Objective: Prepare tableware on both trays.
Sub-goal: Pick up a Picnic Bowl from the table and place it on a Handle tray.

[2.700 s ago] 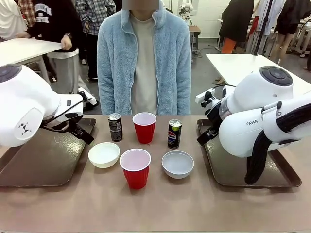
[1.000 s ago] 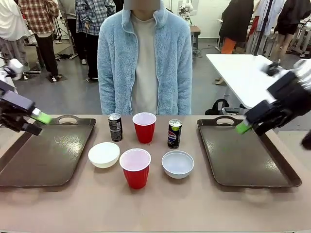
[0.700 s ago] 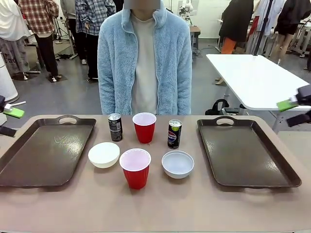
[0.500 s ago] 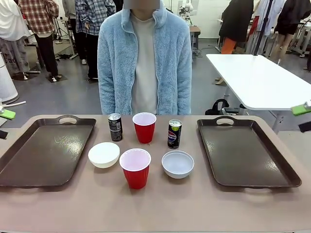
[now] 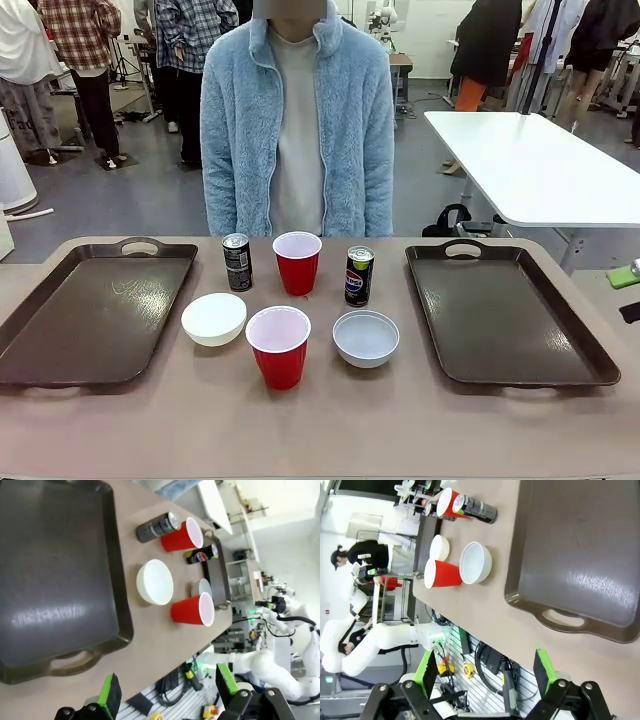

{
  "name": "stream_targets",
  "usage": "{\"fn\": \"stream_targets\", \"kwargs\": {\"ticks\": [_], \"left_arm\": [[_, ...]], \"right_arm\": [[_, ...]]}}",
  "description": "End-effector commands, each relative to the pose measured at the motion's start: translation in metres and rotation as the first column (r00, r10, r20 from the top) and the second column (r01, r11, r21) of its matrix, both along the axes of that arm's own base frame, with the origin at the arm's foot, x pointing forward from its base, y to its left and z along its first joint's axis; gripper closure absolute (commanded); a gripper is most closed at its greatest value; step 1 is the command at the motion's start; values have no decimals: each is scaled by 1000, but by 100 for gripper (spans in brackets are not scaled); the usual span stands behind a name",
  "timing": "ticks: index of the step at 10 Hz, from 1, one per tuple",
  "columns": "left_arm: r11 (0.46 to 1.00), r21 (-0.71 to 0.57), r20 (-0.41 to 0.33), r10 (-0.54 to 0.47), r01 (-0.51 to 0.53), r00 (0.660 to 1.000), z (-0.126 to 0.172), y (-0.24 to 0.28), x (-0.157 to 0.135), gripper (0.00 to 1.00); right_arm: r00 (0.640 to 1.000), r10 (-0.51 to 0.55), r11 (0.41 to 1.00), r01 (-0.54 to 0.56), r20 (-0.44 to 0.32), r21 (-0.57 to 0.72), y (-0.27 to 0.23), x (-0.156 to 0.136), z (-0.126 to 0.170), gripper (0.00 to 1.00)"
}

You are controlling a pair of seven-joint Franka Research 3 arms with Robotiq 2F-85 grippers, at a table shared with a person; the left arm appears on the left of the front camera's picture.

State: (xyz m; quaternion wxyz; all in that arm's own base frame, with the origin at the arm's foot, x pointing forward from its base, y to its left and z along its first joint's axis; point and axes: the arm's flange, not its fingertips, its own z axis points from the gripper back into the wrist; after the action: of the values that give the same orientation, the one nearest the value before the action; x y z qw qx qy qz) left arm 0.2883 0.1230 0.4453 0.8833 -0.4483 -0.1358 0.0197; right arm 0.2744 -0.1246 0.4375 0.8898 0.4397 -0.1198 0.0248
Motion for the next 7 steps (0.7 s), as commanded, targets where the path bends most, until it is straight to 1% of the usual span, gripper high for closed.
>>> {"fn": "stream_targets", "kwargs": {"ticks": [1, 2, 3, 7], "left_arm": [[999, 40, -5, -28, 29, 1000, -8, -2, -19, 0], [997, 74, -20, -37, 38, 999, -7, -3, -19, 0], [1000, 13, -11, -5, 5, 1000, -1, 3, -4, 0], [1000, 13, -11, -5, 5, 1000, -1, 3, -4, 0]], "right_arm": [[1000, -19, 999, 19, 4, 32, 18, -27, -26, 0], [1000, -22, 999, 21, 10, 30, 17, -26, -27, 0], [1000, -10, 1000, 11, -13, 4, -6, -3, -4, 0], [1000, -10, 1000, 11, -13, 4, -6, -3, -4, 0]]}}
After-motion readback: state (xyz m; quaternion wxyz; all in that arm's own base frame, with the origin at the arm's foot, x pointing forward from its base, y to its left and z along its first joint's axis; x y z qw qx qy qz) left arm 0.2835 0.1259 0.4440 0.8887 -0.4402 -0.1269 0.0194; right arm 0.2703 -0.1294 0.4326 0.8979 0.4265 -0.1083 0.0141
